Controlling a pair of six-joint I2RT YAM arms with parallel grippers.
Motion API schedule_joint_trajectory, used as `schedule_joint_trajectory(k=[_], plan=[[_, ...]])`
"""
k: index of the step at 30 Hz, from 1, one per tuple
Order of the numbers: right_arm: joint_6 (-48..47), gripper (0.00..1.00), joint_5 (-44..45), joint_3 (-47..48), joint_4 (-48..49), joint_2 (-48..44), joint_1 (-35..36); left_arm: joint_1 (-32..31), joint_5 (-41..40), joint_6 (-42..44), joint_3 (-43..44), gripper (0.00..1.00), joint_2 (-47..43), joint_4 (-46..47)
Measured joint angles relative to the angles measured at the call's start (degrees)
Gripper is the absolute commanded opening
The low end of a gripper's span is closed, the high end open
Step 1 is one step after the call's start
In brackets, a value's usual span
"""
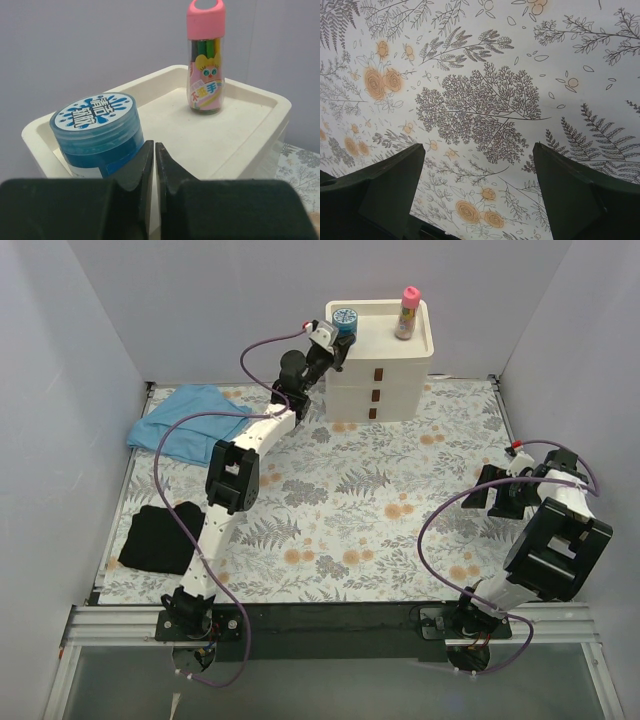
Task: Sort the stationery into containers
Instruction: Reset both arms
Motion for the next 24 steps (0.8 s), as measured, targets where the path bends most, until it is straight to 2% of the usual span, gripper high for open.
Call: schedule_joint_trajectory(k=[2, 7, 11, 16, 20, 24], plan=[[0.0, 0.98, 0.17, 0.33, -0.04, 0.22, 0.02, 0.0, 0.85, 0.2, -4.33, 0.18, -2.1, 2.58], [-0.17, 0.98, 0.39, 3.13, -0.59, 0.48, 0.0, -0.02, 5.14, 0.09, -23.63, 0.51, -13.75, 7.76], [-0.76, 0.98, 0.2, 5.35, -1.44, 0.55, 0.0, -0.11, 7.82, 0.35, -36.83, 0.6, -26.38, 9.42], [-1.6, 0.98, -1.31, 7.3, -3.06, 0.42, 0.13, -0.22, 6.93, 2.71, -54.18, 0.68, -48.57, 9.79], [-0.81, 0.98, -0.92, 8.31, -3.02, -0.66, 1.16, -0.55, -1.07, 3.61, -64.63, 0.7, -63.56, 5.27], [2.78, 0.98, 0.15, 9.66, -0.9, -4.39, 3.5, -0.28, -10.64, 3.58, -72.48, 0.7, -71.82, -1.84]])
